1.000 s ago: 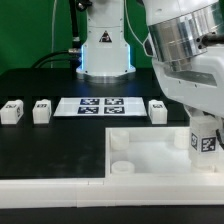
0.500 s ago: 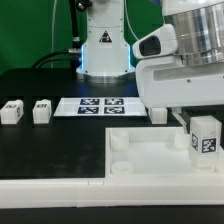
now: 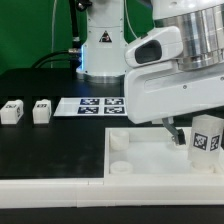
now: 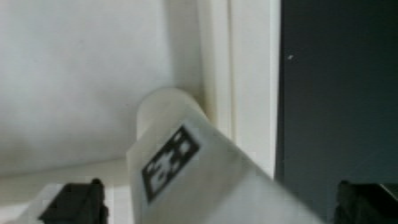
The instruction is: Assemble one leg
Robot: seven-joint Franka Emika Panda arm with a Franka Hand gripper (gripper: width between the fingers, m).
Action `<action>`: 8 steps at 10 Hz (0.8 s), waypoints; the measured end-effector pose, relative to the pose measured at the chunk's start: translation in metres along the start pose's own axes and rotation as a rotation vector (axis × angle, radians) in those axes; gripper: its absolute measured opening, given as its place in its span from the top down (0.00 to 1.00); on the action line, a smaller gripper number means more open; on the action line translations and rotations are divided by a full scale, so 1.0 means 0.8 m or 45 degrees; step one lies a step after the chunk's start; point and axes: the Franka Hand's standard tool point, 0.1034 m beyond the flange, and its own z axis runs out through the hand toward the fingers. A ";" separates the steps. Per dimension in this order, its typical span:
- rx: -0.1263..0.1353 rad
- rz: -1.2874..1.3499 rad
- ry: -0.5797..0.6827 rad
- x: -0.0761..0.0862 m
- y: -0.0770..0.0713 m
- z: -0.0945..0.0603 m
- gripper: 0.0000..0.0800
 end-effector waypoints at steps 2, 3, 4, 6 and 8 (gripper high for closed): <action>-0.001 -0.001 0.000 -0.001 0.000 0.001 0.19; 0.000 0.008 0.000 -0.001 -0.001 0.001 0.19; 0.000 0.007 0.000 -0.001 -0.001 0.001 0.34; -0.011 0.209 0.000 -0.001 0.009 0.001 0.45; -0.007 0.479 -0.001 -0.002 0.010 0.002 0.47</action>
Offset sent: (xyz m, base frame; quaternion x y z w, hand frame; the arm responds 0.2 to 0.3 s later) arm 0.0000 0.0000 0.0000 0.0000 0.0000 0.0000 1.0000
